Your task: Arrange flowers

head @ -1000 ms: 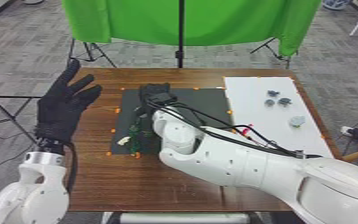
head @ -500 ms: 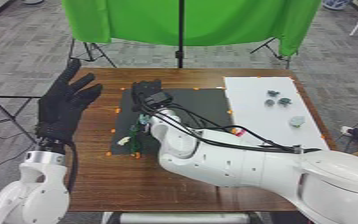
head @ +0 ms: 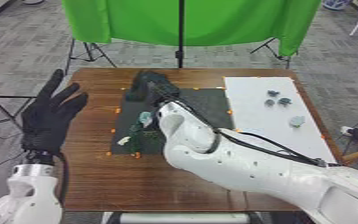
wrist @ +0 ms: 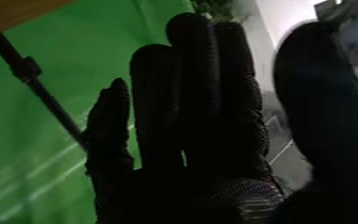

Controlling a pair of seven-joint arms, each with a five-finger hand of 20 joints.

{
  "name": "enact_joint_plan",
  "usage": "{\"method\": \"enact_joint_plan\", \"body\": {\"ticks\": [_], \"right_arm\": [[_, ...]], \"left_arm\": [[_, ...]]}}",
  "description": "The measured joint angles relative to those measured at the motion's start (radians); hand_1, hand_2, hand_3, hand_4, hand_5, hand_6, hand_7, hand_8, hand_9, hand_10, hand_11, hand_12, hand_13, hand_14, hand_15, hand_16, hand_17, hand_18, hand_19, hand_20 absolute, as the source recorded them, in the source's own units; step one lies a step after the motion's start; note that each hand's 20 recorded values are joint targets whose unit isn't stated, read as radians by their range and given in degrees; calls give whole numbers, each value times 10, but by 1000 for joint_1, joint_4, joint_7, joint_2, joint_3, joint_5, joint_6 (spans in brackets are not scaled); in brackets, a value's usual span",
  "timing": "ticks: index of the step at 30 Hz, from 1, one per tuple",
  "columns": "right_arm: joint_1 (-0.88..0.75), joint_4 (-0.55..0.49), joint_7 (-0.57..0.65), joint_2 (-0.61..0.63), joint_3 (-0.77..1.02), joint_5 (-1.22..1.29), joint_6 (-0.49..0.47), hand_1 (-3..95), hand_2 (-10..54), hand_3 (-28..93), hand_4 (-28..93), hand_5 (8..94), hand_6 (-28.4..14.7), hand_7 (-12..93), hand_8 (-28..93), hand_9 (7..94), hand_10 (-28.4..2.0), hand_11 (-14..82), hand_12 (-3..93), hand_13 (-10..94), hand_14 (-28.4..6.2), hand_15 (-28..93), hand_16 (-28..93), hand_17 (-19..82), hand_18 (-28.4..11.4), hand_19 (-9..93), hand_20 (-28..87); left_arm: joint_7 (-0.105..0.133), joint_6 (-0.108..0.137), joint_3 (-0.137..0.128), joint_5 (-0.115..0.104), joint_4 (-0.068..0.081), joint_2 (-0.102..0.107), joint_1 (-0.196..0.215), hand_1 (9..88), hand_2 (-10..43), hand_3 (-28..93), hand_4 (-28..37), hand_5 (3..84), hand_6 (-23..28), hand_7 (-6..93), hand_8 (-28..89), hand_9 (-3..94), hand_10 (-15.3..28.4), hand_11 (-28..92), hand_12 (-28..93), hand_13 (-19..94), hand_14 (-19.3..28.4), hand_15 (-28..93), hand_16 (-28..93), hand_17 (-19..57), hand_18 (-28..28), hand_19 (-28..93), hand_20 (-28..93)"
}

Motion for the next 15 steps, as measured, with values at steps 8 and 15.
{"method": "enact_joint_plan", "body": {"ticks": [8,15], "right_arm": [[-199,-280,118,223,340,-6,-191,364,-95,701,-283,617,8,145,-129,651,-145,286,148,533,-129,740,137,142,-249,770,525],[-388,-302,243,460,538,-90,-160,358,-95,714,-283,607,4,142,-128,620,-161,257,143,526,-138,739,123,158,-254,778,516]], "left_arm": [[91,41,-17,-77,-10,32,143,144,132,681,-283,316,32,120,-111,299,175,196,104,230,284,471,-73,-87,284,512,219],[102,49,-15,-83,-10,30,177,145,140,660,-283,319,31,119,-111,300,175,195,105,231,284,469,-73,-86,284,506,231]]}}
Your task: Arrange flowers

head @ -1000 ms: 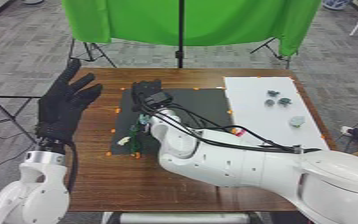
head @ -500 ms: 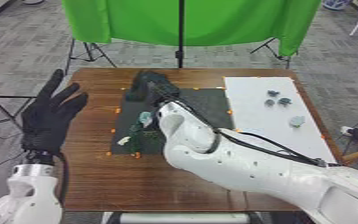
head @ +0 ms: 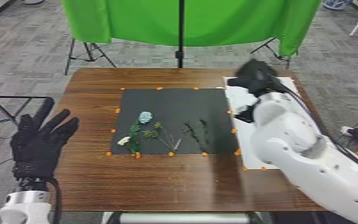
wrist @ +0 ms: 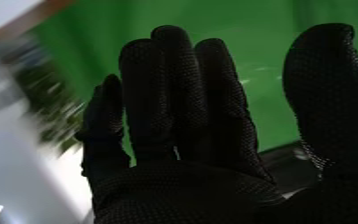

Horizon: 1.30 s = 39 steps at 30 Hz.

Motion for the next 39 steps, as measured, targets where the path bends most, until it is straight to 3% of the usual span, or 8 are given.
{"method": "enact_joint_plan", "body": {"ticks": [7,17,21,24,28,35,39], "right_arm": [[-140,59,119,142,74,-76,3,357,-95,726,-283,583,2,141,-128,574,-172,220,137,520,-143,743,112,172,-257,793,502],[-187,160,176,169,78,-91,-13,359,-95,737,-283,570,3,142,-129,551,-177,203,136,503,-149,747,103,169,-259,798,492],[-167,189,185,171,51,-81,-51,389,-95,746,-283,589,7,144,-130,615,-162,218,138,555,-143,740,101,196,-267,812,492],[-156,197,192,170,36,-69,-92,450,-95,739,-282,656,18,146,-129,711,-140,234,145,638,-113,713,136,243,-261,843,479],[-116,231,203,167,-40,-77,-88,601,-95,605,-283,829,25,163,2,896,-71,100,322,745,-61,678,210,312,-240,886,453],[-100,261,215,155,-101,-224,104,626,-95,615,-283,883,20,169,24,937,-52,182,316,804,-44,677,220,353,-233,914,450],[-139,216,214,156,-60,-262,135,618,-95,634,-283,887,18,168,25,937,-53,188,316,807,-45,677,221,355,-236,917,450]], "left_arm": [[-2,0,8,2,0,-11,-1,143,139,666,-283,318,31,116,-109,299,175,194,106,231,284,469,-71,-86,284,502,239],[-20,-1,11,18,0,-30,-6,141,127,685,-283,313,33,117,-109,296,177,195,106,230,284,468,-71,-85,284,500,245],[-19,-1,15,22,0,-29,-9,145,125,685,-283,312,33,119,-109,296,177,195,106,230,284,469,-71,-85,284,499,247],[-19,-2,16,26,0,-29,-14,145,122,690,-283,311,34,119,-110,296,177,195,106,230,284,468,-71,-85,284,499,249],[-22,-2,15,31,0,-31,-18,146,122,691,-283,310,33,120,-110,295,177,194,106,230,284,468,-71,-85,284,498,250],[-40,-5,11,47,0,-51,-21,149,119,695,-283,309,34,121,-111,294,178,195,106,229,284,469,-72,-85,284,499,250],[-44,-5,9,50,-1,-56,-20,149,118,700,-283,308,34,121,-111,293,178,197,106,229,284,470,-71,-84,284,500,251]]}}
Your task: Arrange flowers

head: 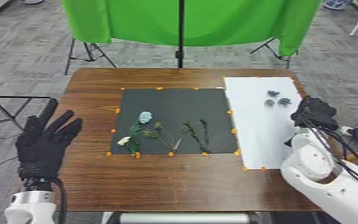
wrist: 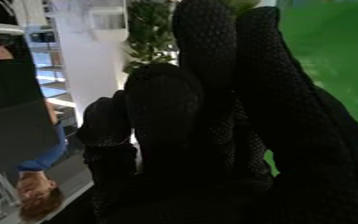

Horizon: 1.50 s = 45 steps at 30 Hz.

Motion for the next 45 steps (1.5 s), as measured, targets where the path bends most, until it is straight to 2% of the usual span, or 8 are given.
{"method": "enact_joint_plan", "body": {"ticks": [7,12,16,21,30,37,45], "right_arm": [[-2,-145,-58,-5,-5,-13,23,605,-95,656,-283,887,12,168,30,937,-56,194,317,807,-46,677,224,351,-239,920,452],[120,-167,-148,-75,-141,24,22,593,-95,671,-283,882,14,169,35,937,-64,200,323,797,-48,688,230,338,-235,923,454],[237,-136,-207,-184,-273,70,20,577,-95,681,-283,873,21,173,29,937,-67,215,340,764,-54,713,233,303,-230,912,455],[352,-46,-262,-342,-413,85,13,567,-95,683,-283,868,24,172,22,925,-68,223,359,737,-61,731,227,282,-229,898,461],[447,48,-311,-529,-539,86,-36,528,-95,673,-283,828,26,154,0,873,-76,237,355,691,-73,745,213,251,-231,878,475],[464,86,-311,-583,-586,89,-101,498,-95,681,-283,789,25,143,-14,820,-90,272,307,652,-85,752,189,225,-234,857,494],[462,90,-301,-583,-611,77,-163,447,-95,724,-283,736,25,145,-58,775,-98,325,260,626,-93,765,176,211,-237,847,508]], "left_arm": [[0,0,-5,1,-4,1,5,151,117,702,-283,308,36,121,-111,292,178,198,105,229,284,471,-73,-85,284,500,251],[-5,0,-5,3,-6,1,5,153,116,704,-283,308,36,122,-111,292,177,198,105,229,284,472,-73,-85,284,500,252],[-14,0,-6,7,-6,1,4,156,116,704,-283,307,36,122,-112,292,178,198,105,228,284,474,-74,-85,284,500,252],[-28,0,-5,13,-6,1,-4,156,114,709,-283,307,37,122,-112,291,179,198,104,227,284,475,-74,-85,284,500,252],[-44,-1,9,15,-1,6,-39,157,112,716,-283,307,37,123,-112,291,178,200,104,228,284,477,-75,-85,284,501,251],[-65,-17,21,32,6,9,-81,158,110,718,-283,306,38,123,-112,291,178,200,104,228,284,477,-76,-85,284,502,251],[-79,-28,20,40,8,5,-92,157,110,721,-283,307,38,123,-112,291,179,199,103,228,284,476,-76,-85,284,502,250]]}}
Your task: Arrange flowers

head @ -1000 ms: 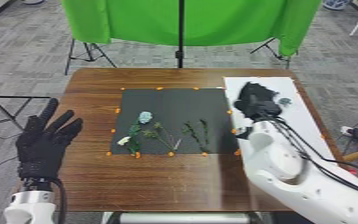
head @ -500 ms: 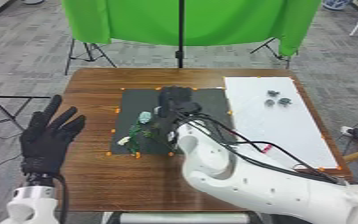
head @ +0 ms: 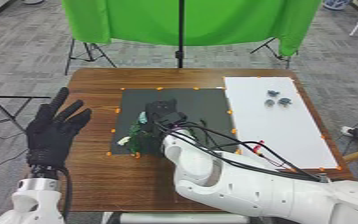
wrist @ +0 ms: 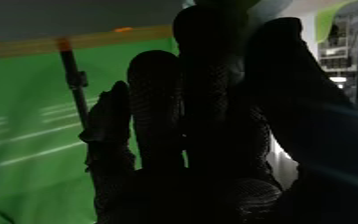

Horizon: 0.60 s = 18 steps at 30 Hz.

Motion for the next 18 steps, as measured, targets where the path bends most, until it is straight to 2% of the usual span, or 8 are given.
{"method": "enact_joint_plan", "body": {"ticks": [3,10,18], "right_arm": [[-3,6,5,0,0,-2,-14,429,-95,737,-283,720,27,152,-117,760,-103,359,234,622,-96,770,173,209,-238,846,513],[-15,2,6,4,13,-18,-42,382,-95,759,-283,663,6,145,-127,697,-125,473,201,595,-114,806,180,199,-244,845,520],[-35,-48,0,25,43,-22,-57,342,-95,754,-283,644,-3,139,-124,675,-138,501,198,580,-125,823,182,193,-248,842,528]], "left_arm": [[-6,-3,0,3,1,-3,-1,157,110,723,-283,307,38,123,-112,292,179,200,104,228,284,477,-76,-85,284,502,250],[-16,-8,-1,9,2,-13,0,161,108,728,-283,307,39,123,-112,292,179,200,103,228,284,477,-76,-86,284,502,249],[-14,-8,-5,7,1,-12,15,163,107,731,-283,307,39,123,-112,292,180,199,102,228,284,478,-76,-86,284,503,249]]}}
